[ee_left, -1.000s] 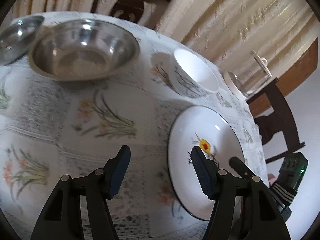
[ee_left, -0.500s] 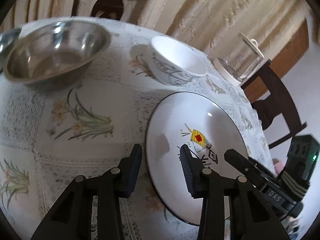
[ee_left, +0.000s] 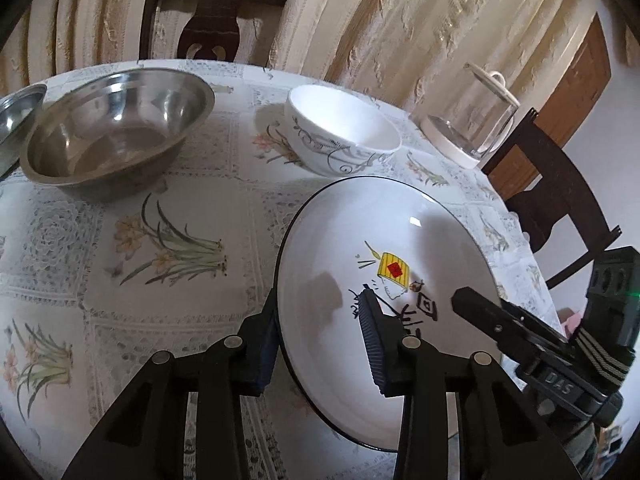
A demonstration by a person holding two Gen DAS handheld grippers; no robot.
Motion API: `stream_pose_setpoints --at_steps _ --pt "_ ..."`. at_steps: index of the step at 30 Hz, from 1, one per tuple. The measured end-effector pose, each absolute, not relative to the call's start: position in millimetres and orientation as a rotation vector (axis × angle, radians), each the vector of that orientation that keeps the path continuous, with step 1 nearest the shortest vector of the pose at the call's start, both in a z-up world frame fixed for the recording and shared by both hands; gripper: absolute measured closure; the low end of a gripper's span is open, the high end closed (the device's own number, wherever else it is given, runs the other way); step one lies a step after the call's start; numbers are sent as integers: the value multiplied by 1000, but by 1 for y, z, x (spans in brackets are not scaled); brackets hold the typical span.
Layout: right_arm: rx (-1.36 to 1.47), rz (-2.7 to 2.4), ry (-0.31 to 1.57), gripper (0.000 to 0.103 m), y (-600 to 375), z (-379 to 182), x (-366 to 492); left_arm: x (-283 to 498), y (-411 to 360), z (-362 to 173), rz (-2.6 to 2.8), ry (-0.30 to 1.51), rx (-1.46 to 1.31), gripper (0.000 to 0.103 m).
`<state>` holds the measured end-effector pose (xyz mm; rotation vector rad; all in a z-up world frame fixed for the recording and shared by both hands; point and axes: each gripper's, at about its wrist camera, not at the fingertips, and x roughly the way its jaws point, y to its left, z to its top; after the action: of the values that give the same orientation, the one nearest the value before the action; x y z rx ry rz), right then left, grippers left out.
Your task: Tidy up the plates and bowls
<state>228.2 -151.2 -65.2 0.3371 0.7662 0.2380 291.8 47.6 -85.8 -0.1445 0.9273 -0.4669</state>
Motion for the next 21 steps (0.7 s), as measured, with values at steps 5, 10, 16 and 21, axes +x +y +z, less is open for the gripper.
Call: stream_pose_setpoints --at_steps 5,10,16,21 --pt "313 233 793 55 -145 -67 227 283 49 -78 -447 914 -126 64" --pt "310 219 813 75 -145 -70 228 285 57 -88 -411 953 -138 64" --pt "315 198 822 78 -146 -71 226 281 58 -88 -417 939 -141 64" --pt "347 187 830 78 -147 -70 223 277 62 -86 -412 931 -157 69"
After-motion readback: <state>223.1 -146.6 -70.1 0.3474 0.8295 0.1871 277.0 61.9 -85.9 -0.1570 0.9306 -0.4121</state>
